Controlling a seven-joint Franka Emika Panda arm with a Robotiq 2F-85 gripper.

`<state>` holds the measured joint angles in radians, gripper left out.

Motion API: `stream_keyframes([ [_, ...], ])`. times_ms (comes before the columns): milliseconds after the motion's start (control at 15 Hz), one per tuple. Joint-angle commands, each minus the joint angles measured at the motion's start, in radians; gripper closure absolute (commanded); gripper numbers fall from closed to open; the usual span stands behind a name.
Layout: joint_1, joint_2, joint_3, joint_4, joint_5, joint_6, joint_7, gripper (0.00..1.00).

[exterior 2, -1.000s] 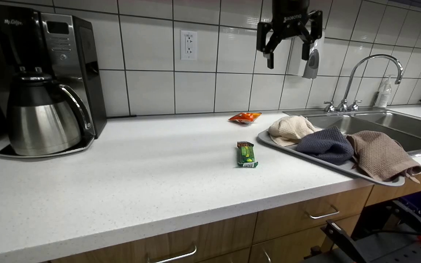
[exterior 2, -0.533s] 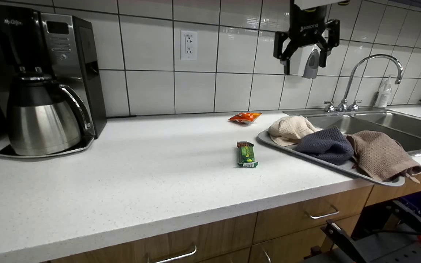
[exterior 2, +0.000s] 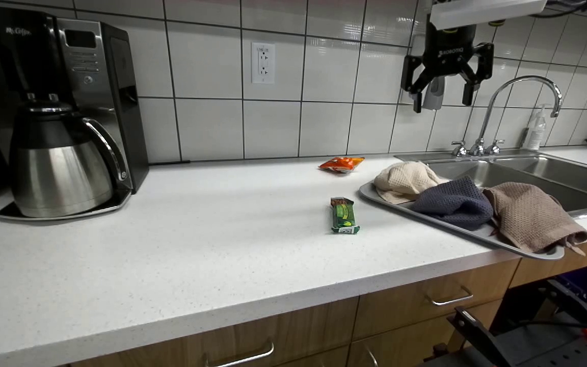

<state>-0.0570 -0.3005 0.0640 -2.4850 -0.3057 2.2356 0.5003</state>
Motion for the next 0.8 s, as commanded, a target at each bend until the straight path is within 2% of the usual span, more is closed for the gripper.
stream_keyframes([
  [0, -0.025, 0.053, -0.026, 0.011, 0.032, 0.067, -0.024, 0.00],
  [333, -0.025, 0.157, -0.051, 0.056, 0.069, 0.128, -0.022, 0.00],
  [733, -0.013, 0.262, -0.064, 0.136, 0.115, 0.139, -0.014, 0.00],
])
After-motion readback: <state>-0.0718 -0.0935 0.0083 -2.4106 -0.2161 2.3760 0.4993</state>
